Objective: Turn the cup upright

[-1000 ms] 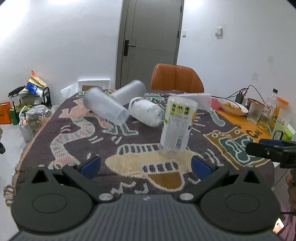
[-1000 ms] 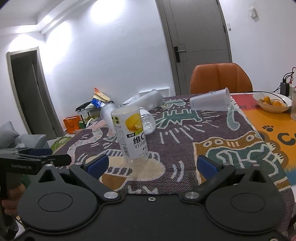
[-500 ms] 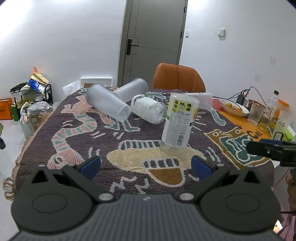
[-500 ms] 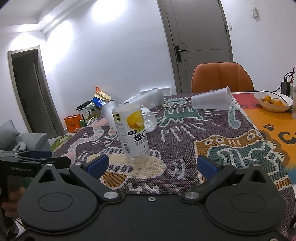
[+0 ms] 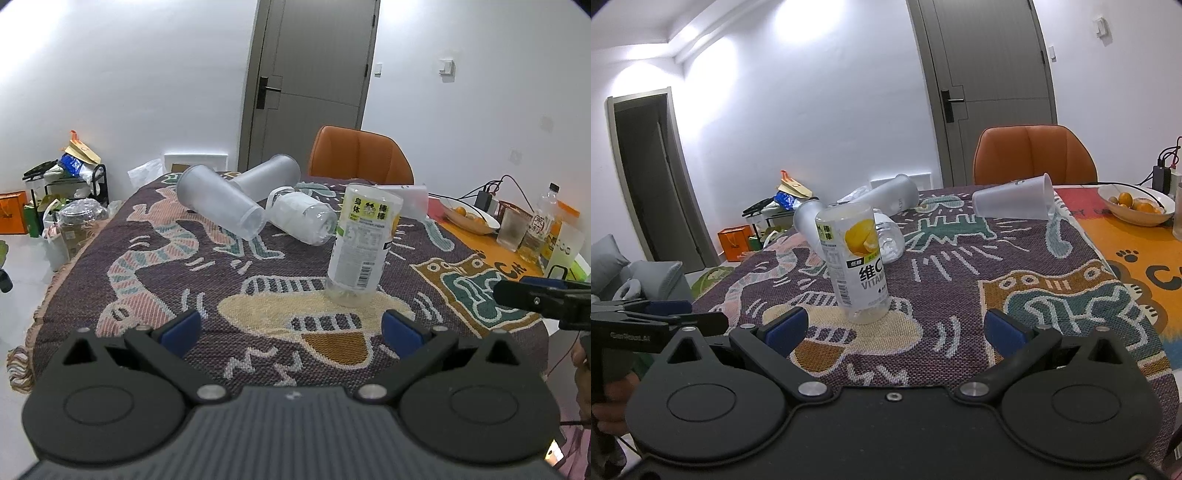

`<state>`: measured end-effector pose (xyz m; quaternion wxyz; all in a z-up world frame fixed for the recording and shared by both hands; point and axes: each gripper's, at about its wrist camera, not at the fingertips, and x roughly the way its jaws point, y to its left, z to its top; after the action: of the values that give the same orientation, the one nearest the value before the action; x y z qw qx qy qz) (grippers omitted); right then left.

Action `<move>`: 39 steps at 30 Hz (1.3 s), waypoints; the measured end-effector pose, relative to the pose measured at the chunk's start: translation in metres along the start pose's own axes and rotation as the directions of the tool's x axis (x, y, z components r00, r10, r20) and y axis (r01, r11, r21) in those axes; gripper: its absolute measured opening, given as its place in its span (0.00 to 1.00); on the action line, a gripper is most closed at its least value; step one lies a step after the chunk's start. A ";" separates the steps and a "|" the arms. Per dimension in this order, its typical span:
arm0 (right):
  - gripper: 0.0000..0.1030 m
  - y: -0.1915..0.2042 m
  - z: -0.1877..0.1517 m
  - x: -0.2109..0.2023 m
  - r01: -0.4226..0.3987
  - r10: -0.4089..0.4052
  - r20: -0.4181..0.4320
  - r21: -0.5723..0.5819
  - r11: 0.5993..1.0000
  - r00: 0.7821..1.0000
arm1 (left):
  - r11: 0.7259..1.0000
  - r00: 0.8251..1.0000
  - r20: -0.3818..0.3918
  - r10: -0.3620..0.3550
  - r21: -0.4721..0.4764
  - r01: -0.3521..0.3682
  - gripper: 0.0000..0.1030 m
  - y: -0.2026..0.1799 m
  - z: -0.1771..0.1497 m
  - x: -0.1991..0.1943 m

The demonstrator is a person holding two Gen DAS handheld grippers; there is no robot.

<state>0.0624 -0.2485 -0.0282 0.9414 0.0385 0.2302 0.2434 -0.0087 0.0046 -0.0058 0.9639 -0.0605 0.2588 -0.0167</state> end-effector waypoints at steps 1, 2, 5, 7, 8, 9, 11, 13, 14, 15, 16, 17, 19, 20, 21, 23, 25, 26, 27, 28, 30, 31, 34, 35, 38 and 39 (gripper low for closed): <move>1.00 0.000 0.000 0.000 0.001 -0.001 0.000 0.000 1.000 1.000 | 1.000 1.000 0.000 0.002 -0.001 -0.002 1.00 0.000 0.000 0.000; 1.00 0.000 0.000 -0.001 0.001 -0.001 0.001 0.001 1.000 1.000 | 1.000 1.000 0.000 0.004 -0.001 -0.004 1.00 0.000 0.000 0.000; 1.00 0.000 0.001 -0.001 0.002 -0.002 0.003 0.000 1.000 1.000 | 1.000 1.000 0.001 0.001 0.000 -0.001 1.00 0.001 0.000 -0.001; 1.00 0.000 0.001 -0.001 0.002 -0.002 0.003 0.000 1.000 1.000 | 1.000 1.000 0.002 0.000 -0.001 0.000 1.00 0.001 0.000 -0.002; 1.00 0.000 0.001 -0.001 0.002 -0.002 0.003 0.000 1.000 1.000 | 1.000 1.000 0.002 0.001 -0.001 -0.001 1.00 0.001 0.000 -0.002; 1.00 0.000 0.001 -0.001 0.002 -0.002 0.002 -0.001 1.000 1.000 | 1.000 1.000 0.002 0.002 -0.002 -0.002 1.00 0.001 0.000 -0.002; 1.00 0.001 0.001 -0.001 0.001 -0.001 0.002 -0.002 1.000 1.000 | 1.000 1.000 0.004 0.000 -0.003 0.000 1.00 0.001 0.001 -0.002; 1.00 0.001 0.001 -0.001 0.001 -0.001 0.003 -0.002 1.000 1.000 | 1.000 1.000 0.006 0.002 -0.001 -0.002 1.00 0.001 0.001 -0.003; 1.00 0.001 0.001 -0.001 0.002 -0.002 0.003 -0.001 1.000 1.000 | 1.000 1.000 0.006 0.002 0.000 -0.002 1.00 0.001 0.000 -0.003; 1.00 0.001 0.001 -0.001 0.002 -0.002 0.003 -0.001 1.000 1.000 | 1.000 1.000 0.006 0.002 0.001 -0.002 1.00 0.001 0.000 -0.003; 1.00 0.001 0.001 -0.001 0.001 -0.001 0.003 -0.001 1.000 1.000 | 1.000 1.000 0.003 0.001 0.001 -0.001 1.00 0.001 0.000 -0.003; 1.00 0.001 0.001 -0.001 0.001 -0.001 0.003 -0.002 1.000 1.000 | 1.000 1.000 0.000 -0.001 0.000 0.001 1.00 0.001 -0.001 -0.002; 1.00 0.001 0.001 -0.001 0.003 -0.003 0.001 0.000 1.000 1.000 | 1.000 1.000 0.000 -0.003 -0.001 0.003 1.00 0.001 -0.001 -0.002; 1.00 0.001 0.001 -0.001 0.003 -0.003 0.000 0.001 1.000 1.000 | 1.000 1.000 0.000 -0.001 -0.001 0.001 1.00 0.001 -0.001 -0.002; 1.00 0.001 0.001 -0.001 0.003 -0.003 0.001 0.002 1.000 1.000 | 1.000 1.000 0.000 0.001 0.000 -0.001 1.00 0.001 -0.001 -0.002; 1.00 0.001 0.001 -0.001 0.005 -0.005 0.000 0.002 1.000 1.000 | 1.000 1.000 -0.001 -0.001 -0.001 0.001 1.00 0.001 -0.001 -0.002; 1.00 0.001 0.001 -0.001 0.006 -0.006 0.000 0.002 1.000 1.000 | 1.000 1.000 -0.004 -0.004 -0.003 0.004 1.00 0.001 -0.001 -0.002; 1.00 0.001 0.001 -0.001 0.007 -0.007 0.000 0.002 1.000 1.000 | 1.000 1.000 -0.003 -0.001 -0.002 0.001 1.00 0.001 -0.001 -0.002; 1.00 0.001 0.001 -0.001 0.009 -0.009 0.002 0.003 1.000 1.000 | 1.000 1.000 0.000 0.003 0.001 -0.003 1.00 0.001 -0.001 -0.002; 1.00 0.001 0.001 -0.002 0.014 -0.015 0.009 0.004 1.000 1.000 | 1.000 1.000 0.003 0.007 0.003 -0.007 1.00 0.001 -0.001 -0.003; 1.00 0.000 0.002 0.000 0.025 -0.025 0.013 0.011 1.000 1.000 | 1.000 1.000 0.011 0.008 0.004 -0.008 1.00 0.000 0.000 -0.004; 1.00 -0.001 0.003 0.000 0.028 -0.028 0.013 0.016 0.999 1.000 | 1.000 1.000 0.013 0.004 0.003 -0.004 1.00 0.000 0.000 -0.005; 1.00 -0.003 0.003 0.000 0.032 -0.033 0.012 0.018 0.999 0.999 | 1.000 1.000 0.014 -0.002 -0.001 0.002 1.00 0.000 0.002 -0.005; 1.00 -0.003 0.003 0.000 0.033 -0.033 0.011 0.014 0.999 0.999 | 1.000 1.000 0.016 -0.001 0.001 0.001 1.00 -0.001 0.002 -0.005; 1.00 -0.002 0.002 0.001 0.033 -0.033 0.008 0.012 0.999 0.999 | 1.000 1.000 0.018 -0.004 0.009 0.004 1.00 -0.003 0.002 -0.005; 1.00 -0.002 0.001 0.001 0.030 -0.031 0.006 0.013 0.999 1.000 | 1.000 1.000 0.017 -0.006 0.012 0.006 1.00 -0.004 0.001 -0.005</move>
<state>0.0651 -0.2499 -0.0280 0.9455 0.0416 0.2293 0.2274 -0.0126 0.0014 -0.0016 0.9664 -0.0557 0.2502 -0.0205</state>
